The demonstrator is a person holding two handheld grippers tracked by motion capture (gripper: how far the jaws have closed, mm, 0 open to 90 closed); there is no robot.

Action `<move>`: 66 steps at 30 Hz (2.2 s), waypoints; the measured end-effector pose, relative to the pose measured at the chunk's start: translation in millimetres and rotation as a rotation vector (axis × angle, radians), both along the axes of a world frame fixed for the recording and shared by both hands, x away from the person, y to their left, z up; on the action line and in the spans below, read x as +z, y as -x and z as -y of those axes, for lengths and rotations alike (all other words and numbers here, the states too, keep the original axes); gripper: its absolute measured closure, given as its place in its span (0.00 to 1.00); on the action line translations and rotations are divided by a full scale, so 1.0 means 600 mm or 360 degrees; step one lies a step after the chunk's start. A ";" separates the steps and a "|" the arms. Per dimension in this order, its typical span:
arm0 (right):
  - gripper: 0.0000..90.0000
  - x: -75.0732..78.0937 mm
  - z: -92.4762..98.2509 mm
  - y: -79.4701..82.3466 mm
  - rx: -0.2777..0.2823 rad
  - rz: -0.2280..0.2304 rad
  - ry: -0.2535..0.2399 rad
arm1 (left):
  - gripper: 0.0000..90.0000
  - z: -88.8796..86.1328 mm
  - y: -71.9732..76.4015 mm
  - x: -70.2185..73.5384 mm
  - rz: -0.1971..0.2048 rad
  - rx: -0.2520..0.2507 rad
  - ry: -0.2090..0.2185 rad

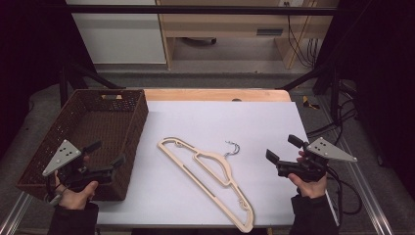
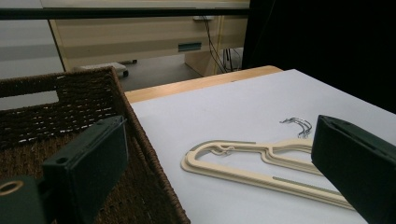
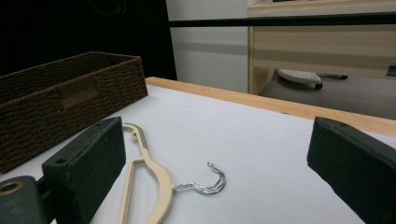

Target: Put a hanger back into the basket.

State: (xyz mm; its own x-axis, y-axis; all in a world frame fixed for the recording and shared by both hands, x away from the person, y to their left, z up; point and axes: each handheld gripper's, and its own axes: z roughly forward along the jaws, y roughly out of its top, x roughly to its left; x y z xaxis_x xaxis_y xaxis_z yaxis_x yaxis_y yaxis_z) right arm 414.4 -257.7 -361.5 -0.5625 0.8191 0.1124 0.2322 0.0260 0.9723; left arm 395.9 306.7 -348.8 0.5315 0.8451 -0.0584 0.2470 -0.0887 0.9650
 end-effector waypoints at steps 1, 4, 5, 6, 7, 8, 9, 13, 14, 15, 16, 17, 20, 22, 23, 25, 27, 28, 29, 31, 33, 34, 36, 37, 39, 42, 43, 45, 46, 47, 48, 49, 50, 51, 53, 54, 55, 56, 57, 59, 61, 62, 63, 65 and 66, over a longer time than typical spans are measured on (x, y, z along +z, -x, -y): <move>0.05 0.000 0.000 0.000 0.0000 -0.0001 0.0000 | 0.04 0.003 -0.001 -0.001 0.0000 0.0003 0.0002; 0.05 0.000 -0.002 -0.001 0.0003 -0.0007 -0.0008 | 0.05 0.015 -0.004 -0.005 -0.0015 -0.0015 -0.0002; 0.05 -0.001 -0.002 -0.001 0.0009 -0.0006 -0.0016 | 0.05 0.018 -0.004 -0.006 -0.0018 -0.0026 -0.0005; 0.05 0.000 -0.003 -0.001 0.0019 -0.0013 -0.0022 | 0.05 0.025 -0.005 -0.008 -0.0028 -0.0037 -0.0014; 0.05 0.000 -0.003 -0.001 0.0027 -0.0015 -0.0023 | 0.05 0.029 -0.006 -0.008 -0.0034 -0.0045 -0.0021; 0.05 -0.001 -0.004 -0.001 0.0026 -0.0014 -0.0018 | 0.05 0.034 -0.007 -0.009 -0.0042 -0.0052 -0.0020; 0.06 -0.001 -0.006 -0.002 0.0023 -0.0015 -0.0018 | 0.05 0.045 -0.009 -0.009 -0.0049 -0.0068 -0.0013; 0.06 -0.003 -0.009 -0.004 0.0034 -0.0036 -0.0027 | 0.06 0.063 -0.013 -0.008 -0.0061 -0.0083 -0.0046; 0.06 -0.006 -0.017 -0.007 0.0054 -0.0045 -0.0031 | 0.06 0.069 -0.015 -0.007 -0.0065 -0.0085 -0.0051; 0.06 -0.006 -0.021 -0.007 0.0069 -0.0054 -0.0020 | 0.06 0.079 -0.019 -0.004 -0.0066 -0.0097 -0.0066; 0.06 -0.006 -0.021 -0.007 0.0069 -0.0054 -0.0020 | 0.06 0.079 -0.019 -0.004 -0.0066 -0.0097 -0.0066; 0.06 -0.007 -0.026 -0.008 0.0077 -0.0059 0.0013 | 0.06 0.090 -0.022 -0.001 -0.0068 -0.0114 -0.0058; 0.06 -0.010 -0.041 -0.008 0.0108 -0.0066 0.0055 | 0.06 0.111 -0.031 0.004 -0.0070 -0.0155 -0.0089; 0.06 -0.014 -0.044 -0.007 0.0109 -0.0082 0.0088 | 0.07 0.123 -0.039 0.005 -0.0075 -0.0169 -0.0103; 0.06 -0.019 -0.048 -0.006 0.0109 -0.0100 0.0112 | 0.07 0.130 -0.044 0.005 -0.0082 -0.0181 -0.0106; 0.06 -0.022 -0.050 -0.004 0.0108 -0.0108 0.0123 | 0.07 0.146 -0.055 0.004 -0.0108 -0.0196 -0.0113; 0.06 -0.033 -0.053 0.002 0.0129 -0.0136 0.0131 | 0.08 0.165 -0.066 0.002 -0.0128 -0.0223 -0.0135; 0.06 -0.035 -0.053 0.003 0.0131 -0.0148 0.0130 | 0.08 0.172 -0.070 0.002 -0.0135 -0.0234 -0.0151; 0.06 -0.037 -0.054 0.004 0.0132 -0.0159 0.0143 | 0.08 0.183 -0.075 0.001 -0.0145 -0.0247 -0.0164; 0.06 -0.041 -0.057 0.006 0.0131 -0.0161 0.0163 | 0.09 0.214 -0.091 -0.002 -0.0171 -0.0288 -0.0203; 0.06 -0.043 -0.061 0.008 0.0148 -0.0166 0.0164 | 0.09 0.226 -0.097 -0.004 -0.0182 -0.0306 -0.0205; 0.06 -0.043 -0.061 0.008 0.0148 -0.0166 0.0164 | 0.09 0.233 -0.101 -0.006 -0.0191 -0.0318 -0.0199; 0.06 -0.046 -0.064 0.010 0.0156 -0.0180 0.0169 | 0.10 0.252 -0.112 -0.012 -0.0217 -0.0343 -0.0188; 0.06 -0.049 -0.067 0.010 0.0169 -0.0188 0.0191 | 0.12 0.260 -0.117 -0.015 -0.0222 -0.0355 -0.0196; 0.06 -0.052 -0.070 0.010 0.0181 -0.0190 0.0210 | 0.12 0.276 -0.125 -0.021 -0.0245 -0.0377 -0.0213; 0.06 -0.053 -0.072 0.011 0.0180 -0.0203 0.0204 | 0.13 0.297 -0.136 -0.029 -0.0281 -0.0410 -0.0229; 0.06 -0.054 -0.072 0.010 0.0182 -0.0203 0.0212 | 0.13 0.304 -0.140 -0.032 -0.0289 -0.0420 -0.0235; 0.06 -0.054 -0.072 0.012 0.0176 -0.0206 0.0210 | 0.13 0.318 -0.147 -0.037 -0.0303 -0.0433 -0.0245; 0.06 -0.054 -0.071 0.012 0.0178 -0.0206 0.0208 | 0.13 0.323 -0.150 -0.039 -0.0308 -0.0441 -0.0254; 0.06 -0.055 -0.070 0.013 0.0186 -0.0207 0.0202 | 0.14 0.331 -0.154 -0.042 -0.0309 -0.0454 -0.0265; 0.06 -0.056 -0.069 0.013 0.0182 -0.0212 0.0174 | 0.14 0.337 -0.156 -0.044 -0.0314 -0.0464 -0.0271; 0.06 -0.056 -0.069 0.013 0.0182 -0.0212 0.0174 | 0.14 0.344 -0.159 -0.047 -0.0317 -0.0463 -0.0263; 0.07 -0.061 -0.065 0.012 0.0180 -0.0239 0.0155 | 0.14 0.349 -0.161 -0.049 -0.0320 -0.0475 -0.0273; 0.07 -0.061 -0.065 0.012 0.0180 -0.0239 0.0155 | 0.14 0.353 -0.163 -0.052 -0.0317 -0.0478 -0.0277; 0.07 -0.066 -0.063 0.011 0.0174 -0.0246 0.0161 | 0.15 0.363 -0.168 -0.059 -0.0331 -0.0488 -0.0276; 0.07 -0.068 -0.063 0.011 0.0176 -0.0256 0.0161 | 0.15 0.367 -0.170 -0.062 -0.0339 -0.0495 -0.0276; 0.07 -0.070 -0.063 0.010 0.0175 -0.0249 0.0183 | 0.16 0.371 -0.172 -0.065 -0.0347 -0.0499 -0.0276; 0.07 -0.071 -0.063 0.010 0.0174 -0.0249 0.0192 | 0.16 0.375 -0.175 -0.069 -0.0355 -0.0509 -0.0287; 0.07 -0.071 -0.063 0.010 0.0173 -0.0251 0.0192 | 0.17 0.380 -0.178 -0.073 -0.0364 -0.0519 -0.0301; 0.07 -0.071 -0.064 0.010 0.0175 -0.0251 0.0195 | 0.18 0.388 -0.182 -0.080 -0.0378 -0.0529 -0.0331; 0.07 -0.072 -0.064 0.010 0.0179 -0.0259 0.0191 | 0.19 0.396 -0.187 -0.086 -0.0392 -0.0542 -0.0348; 0.07 -0.073 -0.064 0.010 0.0178 -0.0258 0.0206 | 0.21 0.399 -0.189 -0.088 -0.0400 -0.0549 -0.0356; 0.07 -0.074 -0.064 0.009 0.0174 -0.0257 0.0210 | 0.22 0.406 -0.192 -0.092 -0.0408 -0.0556 -0.0362; 0.07 -0.075 -0.066 0.010 0.0178 -0.0266 0.0214 | 0.23 0.417 -0.195 -0.097 -0.0419 -0.0572 -0.0387; 0.07 -0.074 -0.066 0.010 0.0179 -0.0269 0.0212 | 0.24 0.426 -0.197 -0.102 -0.0428 -0.0580 -0.0408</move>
